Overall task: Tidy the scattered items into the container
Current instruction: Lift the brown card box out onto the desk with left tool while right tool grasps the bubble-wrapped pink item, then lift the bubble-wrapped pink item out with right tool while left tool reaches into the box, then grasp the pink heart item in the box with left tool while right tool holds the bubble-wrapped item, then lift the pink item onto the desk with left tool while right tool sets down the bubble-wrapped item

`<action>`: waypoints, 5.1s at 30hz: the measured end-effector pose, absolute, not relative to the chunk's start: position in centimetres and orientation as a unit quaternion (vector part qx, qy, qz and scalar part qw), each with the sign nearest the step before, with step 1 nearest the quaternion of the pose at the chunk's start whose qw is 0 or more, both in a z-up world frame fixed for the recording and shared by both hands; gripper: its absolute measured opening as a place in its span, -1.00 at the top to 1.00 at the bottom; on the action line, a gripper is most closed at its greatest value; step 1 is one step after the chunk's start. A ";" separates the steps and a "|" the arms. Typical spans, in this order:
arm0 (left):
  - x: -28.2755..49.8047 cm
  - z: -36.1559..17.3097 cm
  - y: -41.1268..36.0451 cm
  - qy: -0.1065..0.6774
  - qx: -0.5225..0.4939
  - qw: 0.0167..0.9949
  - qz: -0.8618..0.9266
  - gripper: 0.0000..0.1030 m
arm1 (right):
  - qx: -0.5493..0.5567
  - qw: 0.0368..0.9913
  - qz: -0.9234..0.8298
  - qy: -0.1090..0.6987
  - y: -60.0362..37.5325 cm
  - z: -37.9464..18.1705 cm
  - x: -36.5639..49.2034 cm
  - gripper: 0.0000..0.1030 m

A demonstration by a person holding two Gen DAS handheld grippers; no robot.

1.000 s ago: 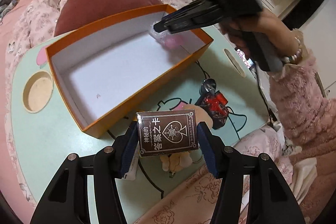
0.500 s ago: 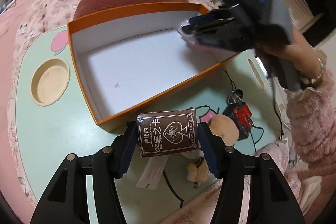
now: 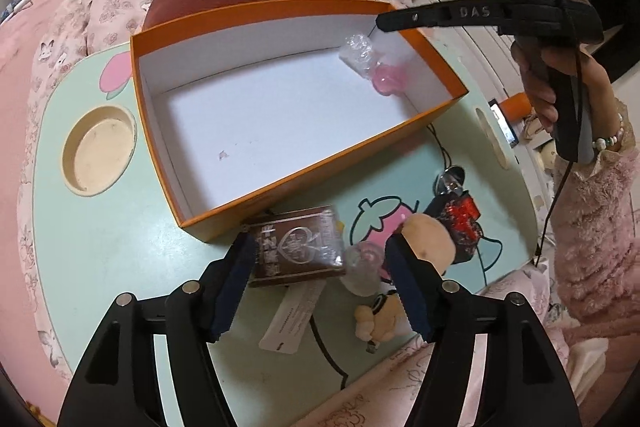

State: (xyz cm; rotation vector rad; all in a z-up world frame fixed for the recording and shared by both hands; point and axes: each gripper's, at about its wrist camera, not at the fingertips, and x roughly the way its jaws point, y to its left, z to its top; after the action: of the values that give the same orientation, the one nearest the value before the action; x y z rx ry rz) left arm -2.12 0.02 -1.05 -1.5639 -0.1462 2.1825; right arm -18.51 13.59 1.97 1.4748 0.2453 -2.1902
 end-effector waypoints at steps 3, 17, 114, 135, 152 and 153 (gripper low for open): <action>-2.1 -0.4 -0.1 -0.054 -0.561 0.230 0.793 -0.31 | 0.542 0.221 -0.805 0.099 13.4 1.7 -18.8 0.61; -1.7 2.2 -2.5 -0.069 -0.524 0.230 0.817 -0.32 | 0.559 0.123 -0.762 0.304 7.6 -4.4 -19.5 0.43; -5.7 1.4 3.3 0.010 -0.531 0.332 0.779 0.59 | 0.528 0.310 -0.789 -0.054 17.3 1.6 -5.0 0.43; -0.4 0.5 -1.0 -0.041 -0.517 0.290 0.804 0.27 | 0.538 0.253 -0.799 -0.086 17.8 0.7 -6.4 0.10; -1.1 -1.7 -2.5 -0.010 -0.520 0.143 0.842 0.24 | 0.516 0.196 -0.832 -0.054 18.2 0.6 -6.0 0.10; -0.8 -1.5 -2.7 0.001 -0.513 0.117 0.850 0.24 | 0.509 0.182 -0.840 -0.041 18.4 0.9 -5.2 0.10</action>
State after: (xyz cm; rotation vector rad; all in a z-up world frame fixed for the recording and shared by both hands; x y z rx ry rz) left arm -0.75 -2.72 -1.54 -1.5018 0.0019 2.4885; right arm -5.18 18.38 0.85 1.4358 -0.1156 -2.3723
